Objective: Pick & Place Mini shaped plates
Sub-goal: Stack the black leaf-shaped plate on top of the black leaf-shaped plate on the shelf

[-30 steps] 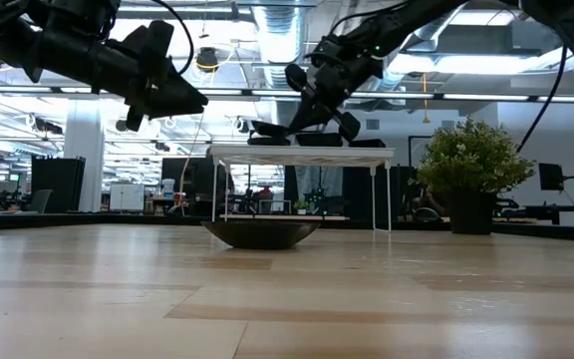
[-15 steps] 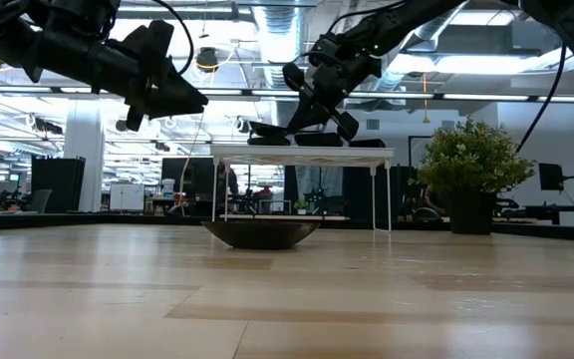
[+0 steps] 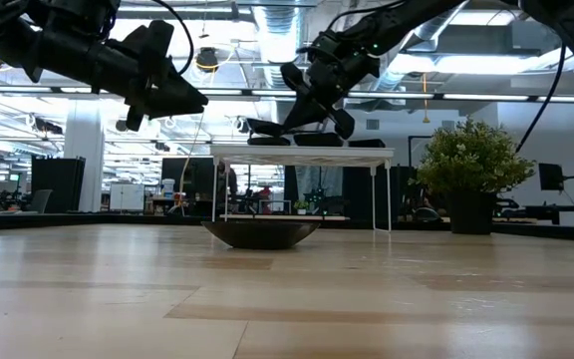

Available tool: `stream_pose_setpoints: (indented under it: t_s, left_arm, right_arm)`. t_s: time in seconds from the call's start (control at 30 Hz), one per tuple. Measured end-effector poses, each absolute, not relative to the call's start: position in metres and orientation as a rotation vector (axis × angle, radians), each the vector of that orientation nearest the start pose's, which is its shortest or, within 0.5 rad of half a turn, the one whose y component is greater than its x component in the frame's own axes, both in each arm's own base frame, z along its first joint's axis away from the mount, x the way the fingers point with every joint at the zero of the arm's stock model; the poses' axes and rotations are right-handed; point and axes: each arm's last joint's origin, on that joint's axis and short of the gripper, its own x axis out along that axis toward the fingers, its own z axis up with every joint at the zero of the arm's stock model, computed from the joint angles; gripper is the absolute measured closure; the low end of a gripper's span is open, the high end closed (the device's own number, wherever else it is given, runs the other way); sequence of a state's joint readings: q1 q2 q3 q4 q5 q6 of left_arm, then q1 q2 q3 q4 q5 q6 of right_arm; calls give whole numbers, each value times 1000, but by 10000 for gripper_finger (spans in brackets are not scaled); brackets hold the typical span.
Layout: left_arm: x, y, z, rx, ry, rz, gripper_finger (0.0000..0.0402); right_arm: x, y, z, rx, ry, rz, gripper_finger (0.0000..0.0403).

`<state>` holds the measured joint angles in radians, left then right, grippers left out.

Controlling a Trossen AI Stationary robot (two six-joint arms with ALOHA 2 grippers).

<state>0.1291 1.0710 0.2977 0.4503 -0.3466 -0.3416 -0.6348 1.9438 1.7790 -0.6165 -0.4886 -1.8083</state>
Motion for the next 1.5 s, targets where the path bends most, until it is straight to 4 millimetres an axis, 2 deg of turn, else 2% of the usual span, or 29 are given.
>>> stream_pose_setpoints:
  t_s: [0.93, 1.07, 1.37, 1.5]
  left_arm:
    - [198, 36, 177, -297, 240, 522, 306]
    - [198, 36, 177, -297, 241, 522, 306]
    - [198, 36, 177, -296, 241, 522, 306]
    - [198, 36, 177, -296, 241, 522, 306]
  right_arm:
    - [357, -247, 302, -1324, 585, 452, 403]
    - [358, -247, 303, -1248, 593, 417, 402]
    - [359, -248, 304, -1193, 595, 385, 350]
    - [358, -249, 304, -1284, 609, 402, 340]
